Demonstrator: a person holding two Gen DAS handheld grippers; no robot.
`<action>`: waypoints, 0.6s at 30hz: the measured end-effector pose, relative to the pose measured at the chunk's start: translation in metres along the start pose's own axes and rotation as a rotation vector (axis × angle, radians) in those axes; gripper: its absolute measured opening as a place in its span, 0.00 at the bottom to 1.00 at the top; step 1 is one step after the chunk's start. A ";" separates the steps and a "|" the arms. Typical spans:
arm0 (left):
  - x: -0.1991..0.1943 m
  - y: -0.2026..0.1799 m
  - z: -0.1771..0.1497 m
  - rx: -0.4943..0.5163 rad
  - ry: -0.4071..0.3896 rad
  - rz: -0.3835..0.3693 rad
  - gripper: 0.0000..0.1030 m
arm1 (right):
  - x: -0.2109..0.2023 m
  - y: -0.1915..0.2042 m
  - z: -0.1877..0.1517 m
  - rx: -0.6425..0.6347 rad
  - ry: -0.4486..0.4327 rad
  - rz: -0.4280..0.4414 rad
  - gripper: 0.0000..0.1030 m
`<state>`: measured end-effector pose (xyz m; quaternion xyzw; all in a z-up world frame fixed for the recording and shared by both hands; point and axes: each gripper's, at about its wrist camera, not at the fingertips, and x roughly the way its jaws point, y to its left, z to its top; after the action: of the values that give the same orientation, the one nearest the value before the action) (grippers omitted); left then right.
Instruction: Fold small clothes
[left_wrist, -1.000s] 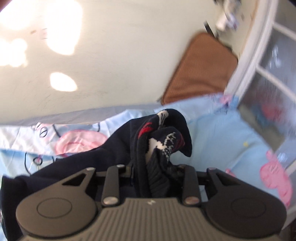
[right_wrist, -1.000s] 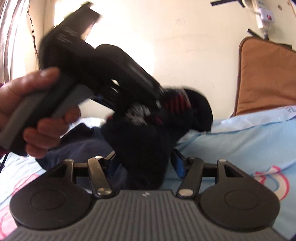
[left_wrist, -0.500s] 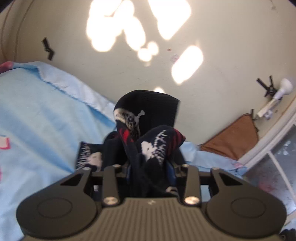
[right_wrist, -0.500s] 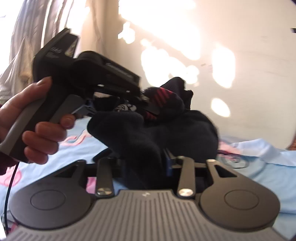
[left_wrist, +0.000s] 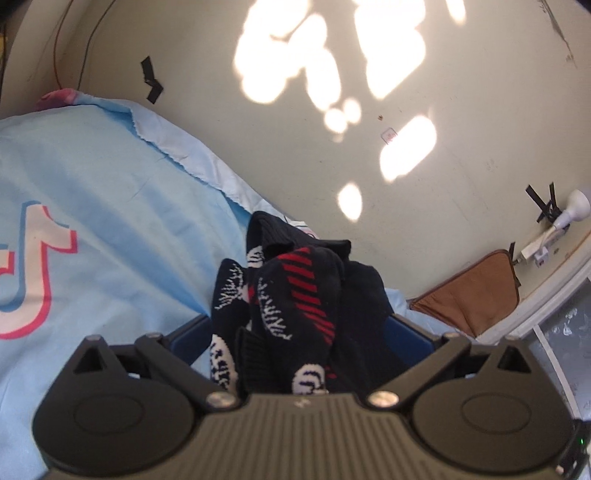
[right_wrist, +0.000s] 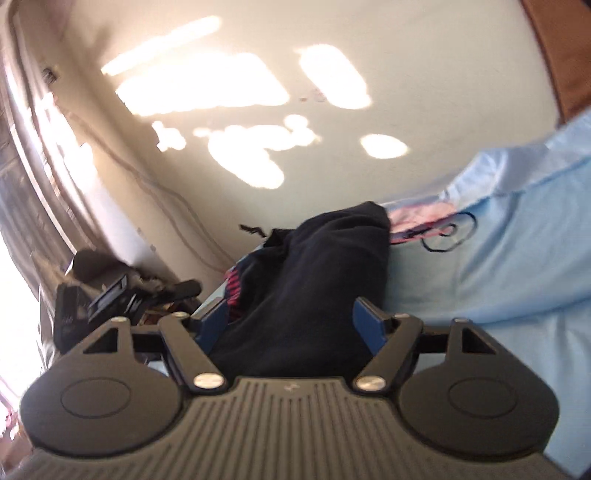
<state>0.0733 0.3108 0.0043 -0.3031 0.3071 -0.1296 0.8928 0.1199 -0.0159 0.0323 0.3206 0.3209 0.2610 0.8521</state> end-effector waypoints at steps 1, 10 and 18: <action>0.005 -0.003 -0.001 0.010 0.019 0.000 1.00 | 0.002 -0.008 0.002 0.050 0.004 -0.022 0.75; 0.040 0.007 -0.011 -0.039 0.103 -0.026 1.00 | 0.060 -0.035 -0.001 0.165 0.143 -0.011 0.81; 0.040 0.035 -0.008 -0.193 0.043 -0.152 1.00 | 0.112 -0.002 -0.001 -0.004 0.199 -0.025 0.83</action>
<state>0.1011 0.3178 -0.0413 -0.4072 0.3135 -0.1731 0.8402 0.1936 0.0563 -0.0117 0.2873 0.4075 0.2817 0.8198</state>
